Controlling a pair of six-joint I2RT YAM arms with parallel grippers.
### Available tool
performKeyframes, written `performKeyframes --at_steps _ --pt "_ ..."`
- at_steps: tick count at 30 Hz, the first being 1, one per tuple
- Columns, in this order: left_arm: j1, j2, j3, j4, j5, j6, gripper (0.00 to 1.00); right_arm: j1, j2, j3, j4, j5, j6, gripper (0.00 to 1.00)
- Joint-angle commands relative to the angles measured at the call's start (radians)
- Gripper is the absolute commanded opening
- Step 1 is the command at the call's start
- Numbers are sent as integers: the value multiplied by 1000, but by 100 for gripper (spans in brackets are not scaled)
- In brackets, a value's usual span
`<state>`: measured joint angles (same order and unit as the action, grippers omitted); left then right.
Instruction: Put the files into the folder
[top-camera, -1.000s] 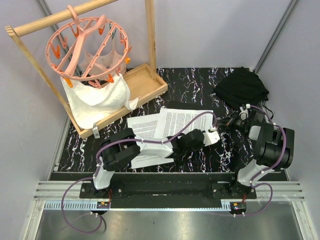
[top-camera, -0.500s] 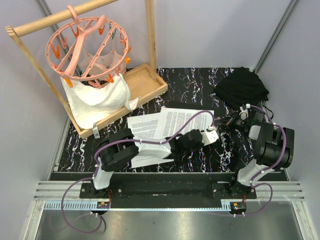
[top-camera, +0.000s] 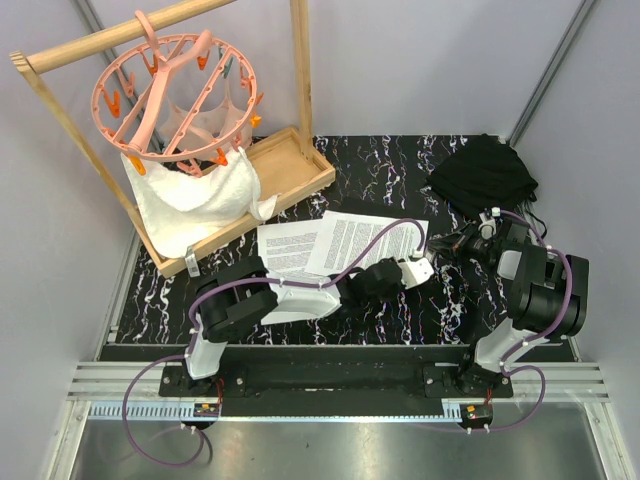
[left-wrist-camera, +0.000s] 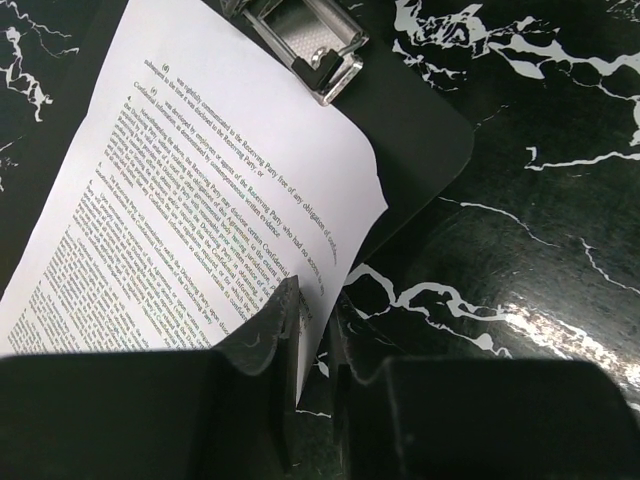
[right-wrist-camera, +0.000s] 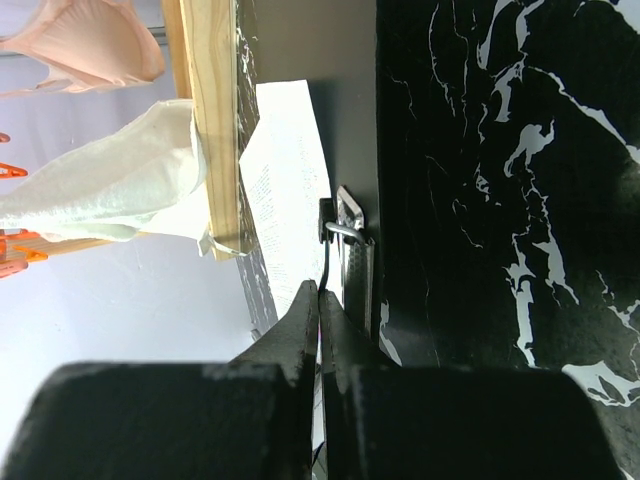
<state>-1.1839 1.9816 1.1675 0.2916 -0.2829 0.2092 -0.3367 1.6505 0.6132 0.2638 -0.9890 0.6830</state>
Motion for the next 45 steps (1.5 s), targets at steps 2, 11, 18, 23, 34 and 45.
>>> performKeyframes --at_steps 2,11,18,23,34,45 --pt "24 -33 6 12 -75 -41 0 -18 -11 33 28 -53 4 0" --pt "27 -63 -35 81 -85 -76 0 -19 -3 31 48 -60 18 0" --pt "27 -93 -66 153 -38 -111 0 -18 2 30 48 -62 18 0" --pt "21 -69 -23 118 -1 -125 0 -18 8 25 69 -73 33 0" --pt "4 -20 -16 104 47 -102 0 -18 29 16 121 -94 76 0" --pt "1 0 -2 53 -18 -125 0 -18 29 19 132 -96 95 0"
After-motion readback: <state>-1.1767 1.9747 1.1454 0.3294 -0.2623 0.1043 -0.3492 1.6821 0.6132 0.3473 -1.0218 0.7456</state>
